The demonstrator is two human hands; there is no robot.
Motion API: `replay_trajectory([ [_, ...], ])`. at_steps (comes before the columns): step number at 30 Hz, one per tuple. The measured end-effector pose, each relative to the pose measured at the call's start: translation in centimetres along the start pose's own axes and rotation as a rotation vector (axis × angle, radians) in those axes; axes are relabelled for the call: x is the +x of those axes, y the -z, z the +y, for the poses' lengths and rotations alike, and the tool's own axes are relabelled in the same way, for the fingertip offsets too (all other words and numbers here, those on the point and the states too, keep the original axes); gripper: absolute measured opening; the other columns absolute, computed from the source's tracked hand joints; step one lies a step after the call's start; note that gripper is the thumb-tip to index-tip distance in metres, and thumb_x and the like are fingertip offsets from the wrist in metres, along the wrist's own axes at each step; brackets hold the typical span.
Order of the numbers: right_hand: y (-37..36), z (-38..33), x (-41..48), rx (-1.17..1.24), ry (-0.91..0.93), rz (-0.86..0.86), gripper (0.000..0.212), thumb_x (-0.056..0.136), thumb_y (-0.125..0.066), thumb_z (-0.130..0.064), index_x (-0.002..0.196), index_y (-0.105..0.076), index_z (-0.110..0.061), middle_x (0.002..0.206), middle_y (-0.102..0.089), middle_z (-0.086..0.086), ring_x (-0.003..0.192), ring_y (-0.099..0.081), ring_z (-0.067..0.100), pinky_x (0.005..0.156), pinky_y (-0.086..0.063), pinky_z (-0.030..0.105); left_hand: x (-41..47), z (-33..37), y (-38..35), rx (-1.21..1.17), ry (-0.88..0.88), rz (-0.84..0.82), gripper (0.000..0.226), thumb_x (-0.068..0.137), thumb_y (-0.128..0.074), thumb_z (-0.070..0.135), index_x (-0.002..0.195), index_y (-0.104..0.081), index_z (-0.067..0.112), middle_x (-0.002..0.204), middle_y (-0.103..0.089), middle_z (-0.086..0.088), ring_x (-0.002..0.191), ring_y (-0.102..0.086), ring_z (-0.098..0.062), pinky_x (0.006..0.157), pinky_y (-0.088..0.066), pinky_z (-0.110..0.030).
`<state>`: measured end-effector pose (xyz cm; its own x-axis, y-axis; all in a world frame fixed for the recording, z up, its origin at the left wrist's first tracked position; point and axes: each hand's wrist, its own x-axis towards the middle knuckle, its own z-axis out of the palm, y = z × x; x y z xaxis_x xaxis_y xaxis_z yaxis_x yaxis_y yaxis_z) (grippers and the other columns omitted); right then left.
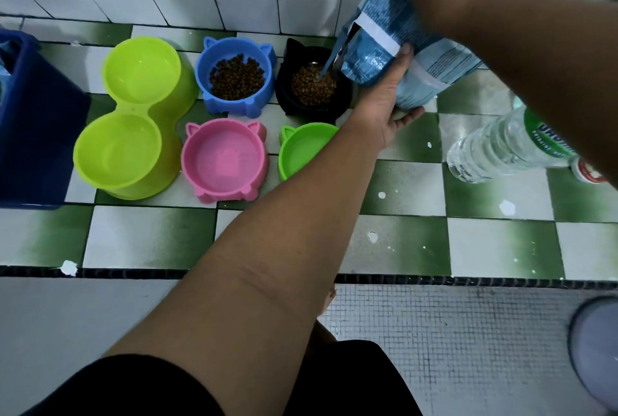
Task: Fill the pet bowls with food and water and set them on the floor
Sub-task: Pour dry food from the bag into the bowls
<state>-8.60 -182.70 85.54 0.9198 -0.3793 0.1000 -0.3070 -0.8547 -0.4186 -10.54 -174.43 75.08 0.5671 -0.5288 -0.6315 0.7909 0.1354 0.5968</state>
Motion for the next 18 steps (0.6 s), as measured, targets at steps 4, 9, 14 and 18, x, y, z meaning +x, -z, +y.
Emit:
replay_trajectory([
  [4,0.4,0.1,-0.6,0.030,-0.019,0.022,0.045,0.102,-0.048,-0.044,0.133,-0.056,-0.013,0.132,-0.062,0.005,0.106,-0.053,0.010,0.085,-0.036,0.020,0.2,0.1,0.1,0.009,-0.047,0.044,0.115,0.026,-0.080,0.064,0.130,-0.057,0.020,0.119,-0.066,-0.011,0.103,-0.066,-0.029,0.083,-0.063,-0.047],
  [9,1.1,-0.4,-1.3,0.055,-0.003,0.054,0.045,0.102,-0.046,-0.044,0.133,-0.056,-0.013,0.132,-0.062,0.005,0.111,-0.056,0.013,0.090,-0.039,0.021,0.0,0.0,0.2,0.014,-0.083,0.063,0.127,0.016,-0.084,0.067,0.130,-0.056,0.021,0.122,-0.066,-0.012,0.108,-0.066,-0.032,0.078,-0.063,-0.047],
  [14,2.6,-1.1,-2.4,0.003,0.077,0.032,0.046,0.103,-0.044,-0.043,0.130,-0.056,-0.008,0.127,-0.063,0.013,0.110,-0.058,0.026,0.090,-0.041,0.031,-1.9,0.0,-0.2,-0.018,-0.092,0.043,0.132,0.013,-0.087,0.070,0.132,-0.056,0.021,0.123,-0.067,-0.014,0.103,-0.068,-0.032,0.075,-0.063,-0.045],
  [18,3.1,-1.9,-3.8,0.001,0.103,-0.004,0.049,0.103,-0.043,-0.047,0.131,-0.055,-0.008,0.123,-0.062,0.012,0.107,-0.058,0.027,0.092,-0.044,0.036,-4.4,-0.7,0.2,-0.016,-0.099,0.010,0.079,0.074,-0.083,0.055,0.138,-0.052,0.020,0.127,-0.064,-0.015,0.106,-0.066,-0.031,0.088,-0.061,-0.054],
])
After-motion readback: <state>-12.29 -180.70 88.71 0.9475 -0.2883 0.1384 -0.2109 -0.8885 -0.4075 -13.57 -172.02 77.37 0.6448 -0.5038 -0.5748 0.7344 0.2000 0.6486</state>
